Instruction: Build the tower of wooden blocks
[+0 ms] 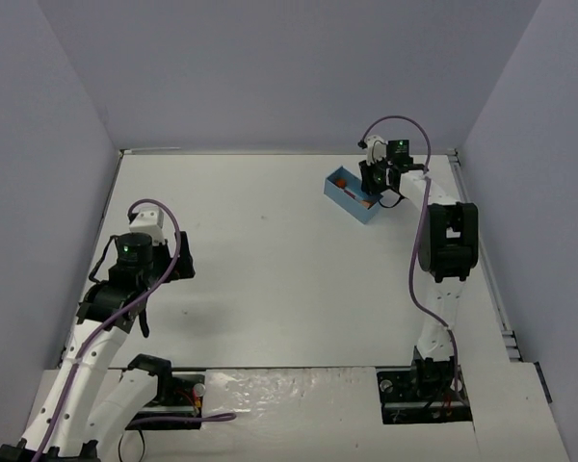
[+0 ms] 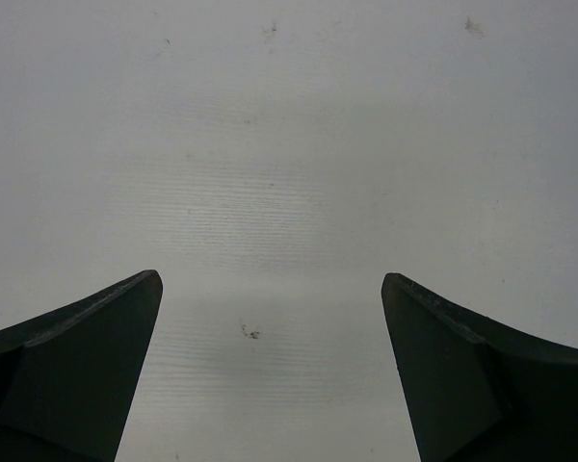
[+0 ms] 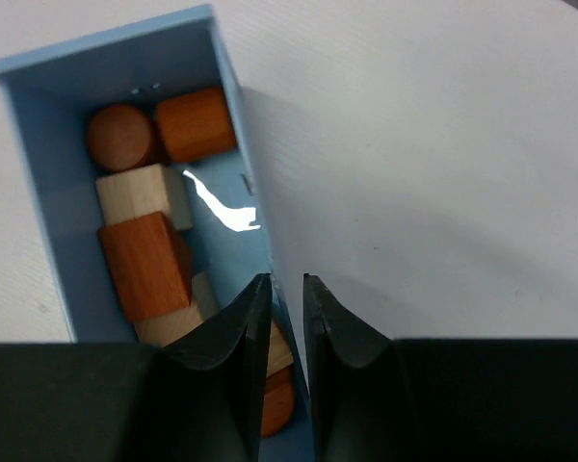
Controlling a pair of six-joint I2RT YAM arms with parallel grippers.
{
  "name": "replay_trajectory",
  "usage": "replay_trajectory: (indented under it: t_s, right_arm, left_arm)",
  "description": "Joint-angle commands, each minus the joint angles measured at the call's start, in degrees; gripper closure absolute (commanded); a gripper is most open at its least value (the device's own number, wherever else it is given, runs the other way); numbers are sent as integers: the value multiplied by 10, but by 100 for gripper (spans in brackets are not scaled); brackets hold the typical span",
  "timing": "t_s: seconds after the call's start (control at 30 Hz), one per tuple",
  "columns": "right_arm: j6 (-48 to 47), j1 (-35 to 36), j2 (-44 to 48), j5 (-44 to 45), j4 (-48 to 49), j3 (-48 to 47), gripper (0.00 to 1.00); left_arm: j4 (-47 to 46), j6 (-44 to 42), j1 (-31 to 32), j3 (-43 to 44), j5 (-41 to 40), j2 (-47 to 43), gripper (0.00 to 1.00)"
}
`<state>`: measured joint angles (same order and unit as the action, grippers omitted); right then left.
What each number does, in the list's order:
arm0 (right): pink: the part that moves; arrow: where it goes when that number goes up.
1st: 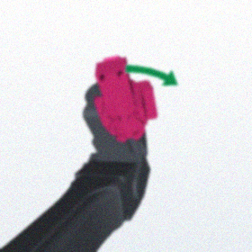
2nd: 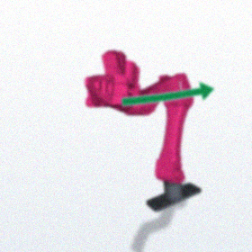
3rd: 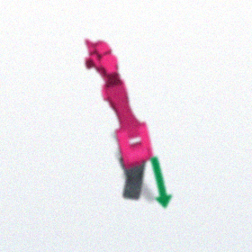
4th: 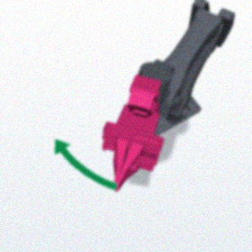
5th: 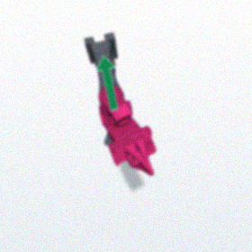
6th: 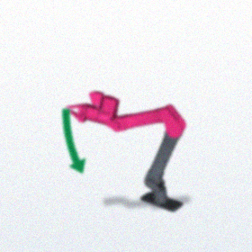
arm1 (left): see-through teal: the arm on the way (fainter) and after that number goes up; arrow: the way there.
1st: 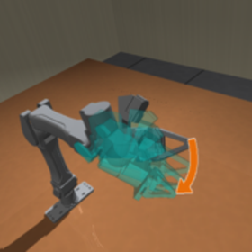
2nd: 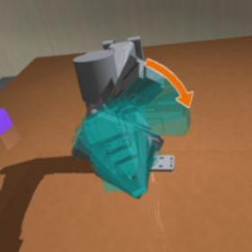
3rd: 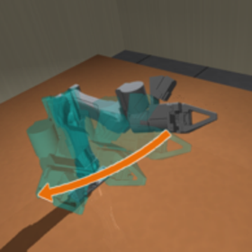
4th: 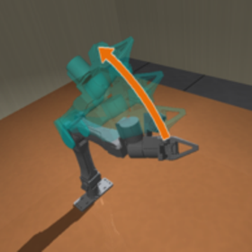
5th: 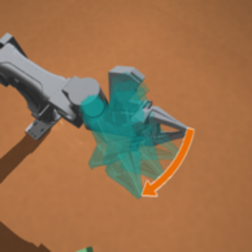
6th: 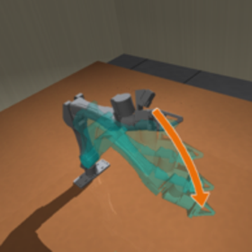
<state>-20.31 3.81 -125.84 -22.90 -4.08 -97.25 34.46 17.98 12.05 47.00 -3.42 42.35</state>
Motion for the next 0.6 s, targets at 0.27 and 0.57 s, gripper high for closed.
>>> replay_trajectory:
  t_s: [0.27,0.57]
  right_arm:
    - [-86,117,152,214,16,84,100]
    - [-98,213,254,418,96,252,100]
  left_arm:
    - [-16,10,1,6,3,-3,3]
    - [-20,-4,1,1,-17,-22,3]
